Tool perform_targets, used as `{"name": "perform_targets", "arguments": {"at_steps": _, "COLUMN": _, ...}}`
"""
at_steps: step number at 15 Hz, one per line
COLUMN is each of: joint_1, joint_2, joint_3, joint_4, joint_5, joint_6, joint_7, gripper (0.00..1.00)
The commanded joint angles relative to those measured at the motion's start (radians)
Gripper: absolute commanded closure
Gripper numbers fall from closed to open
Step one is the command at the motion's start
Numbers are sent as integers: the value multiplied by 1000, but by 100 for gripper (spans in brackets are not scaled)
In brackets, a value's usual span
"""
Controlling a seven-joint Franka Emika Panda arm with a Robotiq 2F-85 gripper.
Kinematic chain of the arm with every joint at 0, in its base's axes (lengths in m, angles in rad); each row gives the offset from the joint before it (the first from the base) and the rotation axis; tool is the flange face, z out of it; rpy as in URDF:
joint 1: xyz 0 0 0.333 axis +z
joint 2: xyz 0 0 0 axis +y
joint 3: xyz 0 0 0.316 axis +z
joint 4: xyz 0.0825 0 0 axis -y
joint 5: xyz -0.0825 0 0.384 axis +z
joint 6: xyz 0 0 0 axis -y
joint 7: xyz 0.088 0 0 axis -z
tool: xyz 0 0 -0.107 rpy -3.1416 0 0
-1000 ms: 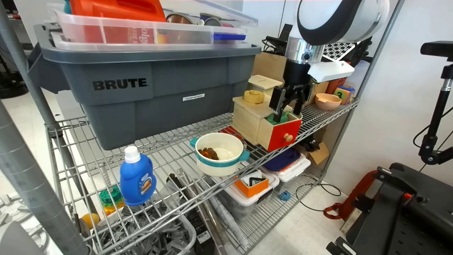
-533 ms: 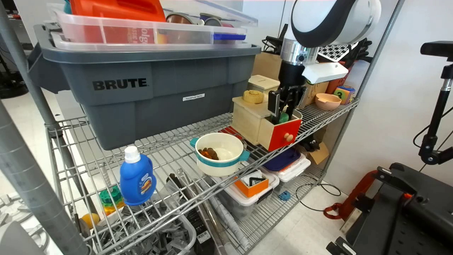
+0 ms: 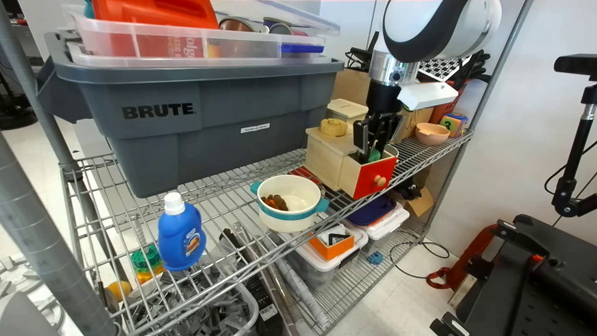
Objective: Pick up the green pepper plush toy and put it in the boy to the left, pick up the light green object and put it in the bowl to the right
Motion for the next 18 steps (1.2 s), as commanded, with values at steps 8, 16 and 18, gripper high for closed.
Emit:
{"name": "perform_targets", "arguments": {"at_steps": 8, "joint_1": 22, "joint_2": -27, "joint_3": 9, "joint_4": -20, "joint_5": 11, "joint_6": -3, "joint_7": -10, "gripper": 75}}
{"name": "perform_targets", "arguments": {"at_steps": 16, "joint_1": 53, "joint_2": -58, "joint_3": 7, "joint_4": -51, "joint_5": 1, "joint_6": 6, "joint_7": 3, "gripper": 75}}
{"name": "perform_targets", "arguments": {"at_steps": 18, "joint_1": 65, "joint_2": -80, "joint_3": 4, "joint_4": -73, "joint_5": -5, "joint_6": 11, "joint_7": 9, "gripper": 75}}
